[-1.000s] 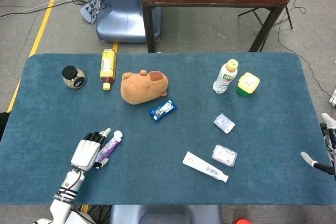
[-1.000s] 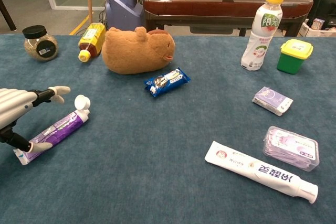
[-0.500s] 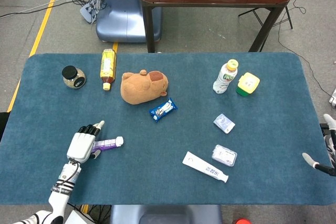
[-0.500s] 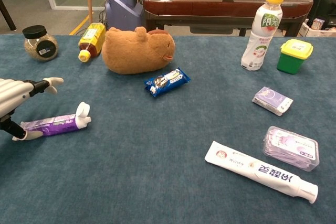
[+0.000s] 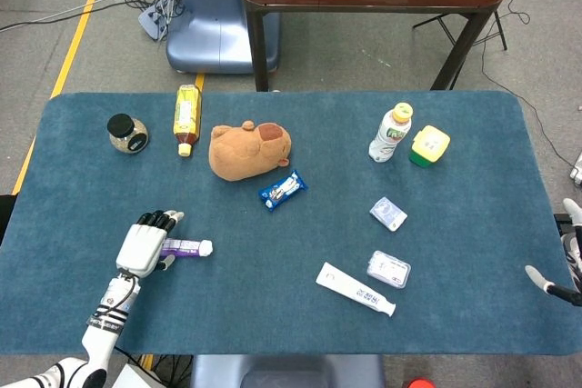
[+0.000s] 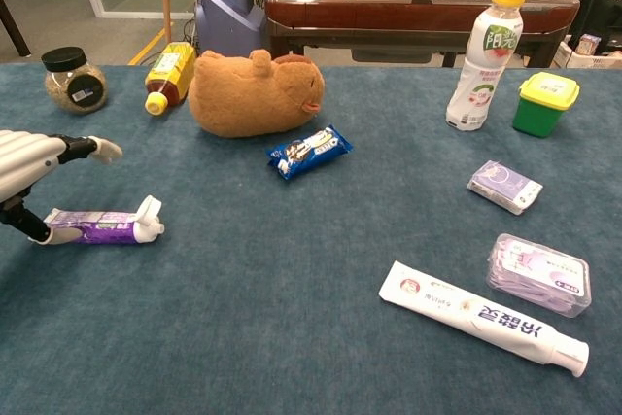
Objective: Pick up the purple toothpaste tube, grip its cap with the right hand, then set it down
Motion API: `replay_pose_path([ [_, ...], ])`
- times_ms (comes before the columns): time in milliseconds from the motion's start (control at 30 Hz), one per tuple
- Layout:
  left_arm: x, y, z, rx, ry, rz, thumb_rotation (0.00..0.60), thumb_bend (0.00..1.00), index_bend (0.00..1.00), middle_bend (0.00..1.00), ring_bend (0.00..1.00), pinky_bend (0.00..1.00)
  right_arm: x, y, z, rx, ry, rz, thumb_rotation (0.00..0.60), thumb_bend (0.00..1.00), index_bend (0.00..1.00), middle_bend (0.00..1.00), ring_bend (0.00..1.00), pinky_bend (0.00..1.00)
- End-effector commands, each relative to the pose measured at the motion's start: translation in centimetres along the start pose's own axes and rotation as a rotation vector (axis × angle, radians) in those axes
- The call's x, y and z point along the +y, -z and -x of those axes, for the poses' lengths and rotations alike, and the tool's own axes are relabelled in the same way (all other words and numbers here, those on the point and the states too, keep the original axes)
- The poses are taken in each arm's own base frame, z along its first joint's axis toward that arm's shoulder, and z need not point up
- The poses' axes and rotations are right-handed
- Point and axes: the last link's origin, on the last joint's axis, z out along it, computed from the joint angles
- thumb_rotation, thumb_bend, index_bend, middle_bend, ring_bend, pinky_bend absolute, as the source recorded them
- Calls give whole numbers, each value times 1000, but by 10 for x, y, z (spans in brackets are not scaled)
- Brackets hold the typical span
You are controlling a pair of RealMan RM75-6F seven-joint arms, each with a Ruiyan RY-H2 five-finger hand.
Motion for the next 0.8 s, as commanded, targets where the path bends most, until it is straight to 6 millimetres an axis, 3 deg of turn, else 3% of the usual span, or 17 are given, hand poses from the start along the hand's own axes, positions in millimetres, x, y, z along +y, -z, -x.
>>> replay_pose_path([
  [33, 1, -2, 1, -13, -12, 3, 600, 170, 319, 307, 205, 206, 1, 0, 0, -1, -3, -1, 600, 123, 89, 171, 40, 0],
  [200, 5, -6, 5, -41, -41, 2, 594, 170, 336, 334, 227, 206, 4, 1, 0, -1, -4, 7, 600, 123, 89, 171, 40, 0],
  [367, 6, -6, 8, -57, -67, -9, 537, 171, 338, 339, 232, 206, 7, 2, 0, 0, -8, 15, 600, 123, 89, 171, 40, 0],
  [533, 8, -8, 9, -59, -68, -18, 538, 170, 374, 380, 269, 208, 7, 3, 0, -1, -12, 15, 600, 123, 89, 171, 40, 0],
  [800, 9, -10, 10, -67, -55, -16, 499, 232, 407, 411, 283, 218, 8, 4, -1, 0, -12, 20, 600, 123, 89, 171, 40, 0],
])
